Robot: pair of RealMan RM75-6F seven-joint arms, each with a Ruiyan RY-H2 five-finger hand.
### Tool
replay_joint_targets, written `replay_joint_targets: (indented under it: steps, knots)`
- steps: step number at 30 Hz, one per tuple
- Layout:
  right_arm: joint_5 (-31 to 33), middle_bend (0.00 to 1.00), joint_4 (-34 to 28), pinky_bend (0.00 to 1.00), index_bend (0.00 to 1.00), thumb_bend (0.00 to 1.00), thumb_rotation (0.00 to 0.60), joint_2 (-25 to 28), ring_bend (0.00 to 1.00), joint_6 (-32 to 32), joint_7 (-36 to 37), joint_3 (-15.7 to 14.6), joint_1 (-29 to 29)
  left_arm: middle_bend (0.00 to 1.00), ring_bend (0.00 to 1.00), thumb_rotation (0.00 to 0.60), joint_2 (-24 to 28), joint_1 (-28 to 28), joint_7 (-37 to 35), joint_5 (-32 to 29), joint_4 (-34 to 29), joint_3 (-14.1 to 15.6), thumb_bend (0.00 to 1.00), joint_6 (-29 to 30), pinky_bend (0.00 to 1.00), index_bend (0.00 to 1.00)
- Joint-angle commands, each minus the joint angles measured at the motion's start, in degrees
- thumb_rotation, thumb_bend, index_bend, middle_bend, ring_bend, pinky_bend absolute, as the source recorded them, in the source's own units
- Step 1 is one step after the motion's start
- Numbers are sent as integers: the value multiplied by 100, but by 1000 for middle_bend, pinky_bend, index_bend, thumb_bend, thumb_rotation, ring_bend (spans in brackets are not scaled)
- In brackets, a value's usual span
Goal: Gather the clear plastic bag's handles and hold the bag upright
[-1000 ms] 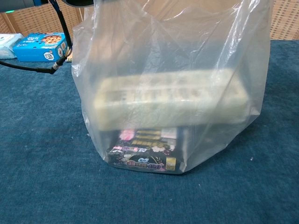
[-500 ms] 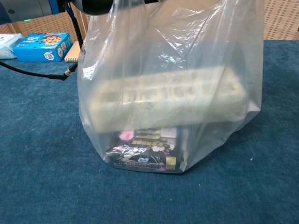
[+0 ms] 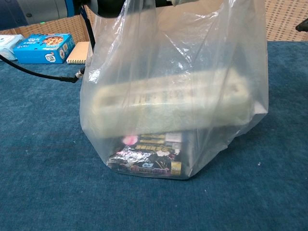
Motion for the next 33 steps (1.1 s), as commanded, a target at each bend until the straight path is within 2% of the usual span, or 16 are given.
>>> replay_joint_targets:
  steps: [1, 10, 33]
  knots:
    - [15, 224, -36, 82, 307, 88, 542, -43, 104, 44, -84, -37, 62, 402, 314, 0, -69, -31, 36, -23, 31, -48, 194, -78, 262, 342]
    - [223, 221, 74, 83, 306, 88, 543, -237, 102, 64, -347, -11, 379, 402, 309, 0, -242, -147, -36, 104, 90, -122, 194, -288, 254, 342]
    - [687, 215, 503, 82, 303, 88, 542, -512, 101, -3, -715, 110, 936, 402, 294, 0, -416, -318, -496, 299, 315, -221, 193, -387, 251, 345]
